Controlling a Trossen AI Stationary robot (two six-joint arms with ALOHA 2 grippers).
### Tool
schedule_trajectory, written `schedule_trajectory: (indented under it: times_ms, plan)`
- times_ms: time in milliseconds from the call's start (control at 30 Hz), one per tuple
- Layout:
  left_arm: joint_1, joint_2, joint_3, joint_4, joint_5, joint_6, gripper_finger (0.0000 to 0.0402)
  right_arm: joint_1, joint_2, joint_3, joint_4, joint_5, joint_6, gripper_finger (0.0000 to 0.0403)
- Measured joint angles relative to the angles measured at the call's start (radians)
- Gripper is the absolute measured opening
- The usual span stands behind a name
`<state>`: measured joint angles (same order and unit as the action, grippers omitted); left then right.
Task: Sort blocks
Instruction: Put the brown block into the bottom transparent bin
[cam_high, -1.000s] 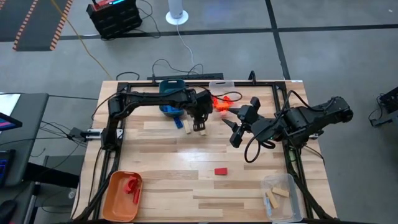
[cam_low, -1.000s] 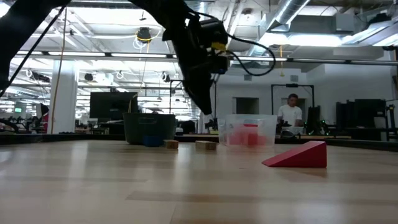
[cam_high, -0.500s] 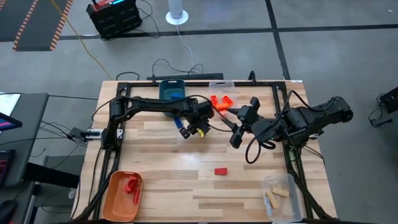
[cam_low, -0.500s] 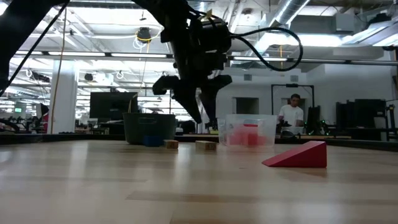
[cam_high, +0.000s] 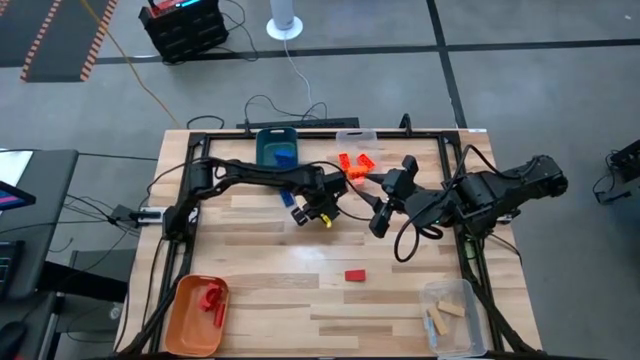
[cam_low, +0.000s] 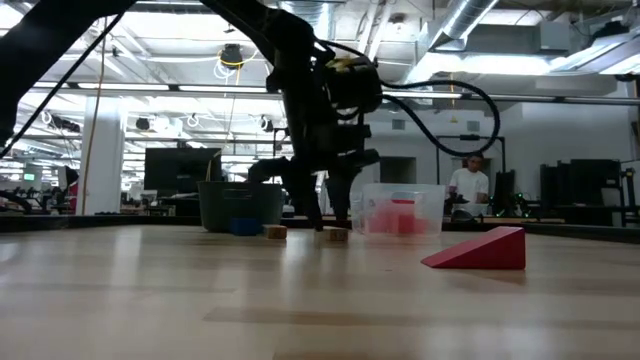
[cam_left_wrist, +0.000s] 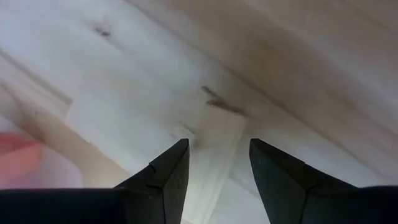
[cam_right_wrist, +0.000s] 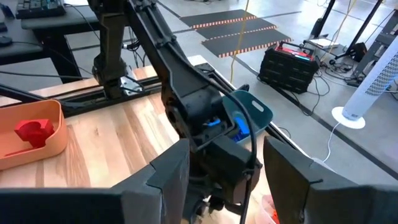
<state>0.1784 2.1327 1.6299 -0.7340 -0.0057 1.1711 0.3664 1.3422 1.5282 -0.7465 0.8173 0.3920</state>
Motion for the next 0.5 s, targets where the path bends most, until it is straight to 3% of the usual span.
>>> schedule_trajectory:
  times_ms: [367,500]
  plan:
    - [0.005,0.050,0.006,-0.031,-0.006,-0.020,0.0162,0.000,0.000,0.000,-0.001,0.000,0.000,0.0195]
    - [-0.005,0.053,0.016,-0.038,-0.016,-0.036,0.0127,0.000,0.000,0.000,-0.001,0.000,0.000,0.0195]
